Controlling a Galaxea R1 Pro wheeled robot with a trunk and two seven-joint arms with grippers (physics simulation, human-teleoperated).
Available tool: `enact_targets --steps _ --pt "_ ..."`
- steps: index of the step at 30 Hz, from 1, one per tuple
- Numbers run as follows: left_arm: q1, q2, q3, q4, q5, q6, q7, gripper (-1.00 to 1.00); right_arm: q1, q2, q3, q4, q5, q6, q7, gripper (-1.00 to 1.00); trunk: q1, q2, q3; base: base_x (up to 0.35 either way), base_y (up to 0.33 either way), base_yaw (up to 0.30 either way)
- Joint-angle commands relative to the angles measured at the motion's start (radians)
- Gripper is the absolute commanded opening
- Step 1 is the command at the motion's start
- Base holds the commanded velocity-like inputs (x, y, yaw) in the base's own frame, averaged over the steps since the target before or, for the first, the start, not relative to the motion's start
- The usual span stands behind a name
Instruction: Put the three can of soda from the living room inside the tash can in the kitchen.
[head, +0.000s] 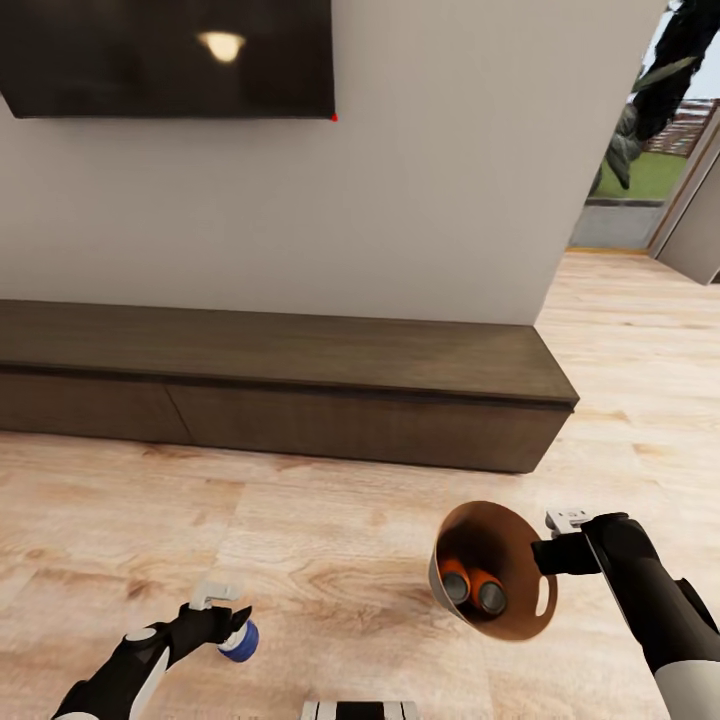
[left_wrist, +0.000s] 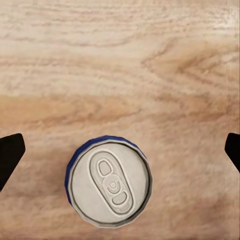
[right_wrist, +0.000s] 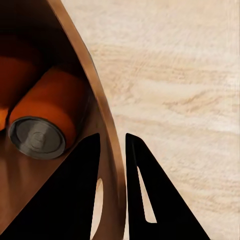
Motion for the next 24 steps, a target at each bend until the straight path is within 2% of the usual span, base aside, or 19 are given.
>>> enact_targets --steps 1,7,16,19,24 --pt "0.000 0.000 0.000 0.000 0.000 0.003 0.000 1.00 0.000 0.000 0.000 0.000 -0.024 0.005 0.003 -1.00 0.000 0.000 -0.004 0.000 0.000 0.000" --pt "0.000 -0.001 0.000 0.000 -0.004 0.008 0.002 1.00 0.000 0.000 0.001 0.000 -0.024 0.005 0.002 -1.00 0.003 -0.002 -0.027 0.000 0.000 0.000" --pt "0.001 -0.001 -0.001 0.000 -0.002 0.009 0.002 1.00 0.000 0.001 0.002 0.000 -0.024 0.005 0.002 -1.00 0.003 -0.002 -0.027 0.000 0.000 0.000" --pt "0.000 -0.001 -0.001 0.000 -0.003 0.009 0.002 1.00 0.000 0.001 0.002 0.000 -0.024 0.005 0.002 -1.00 0.004 -0.002 -0.039 0.000 0.000 0.000" --pt "0.001 -0.001 -0.001 0.000 -0.001 0.008 0.002 1.00 0.000 0.002 0.002 0.000 -0.024 0.005 0.002 -1.00 0.004 -0.002 -0.039 0.000 0.000 0.000"
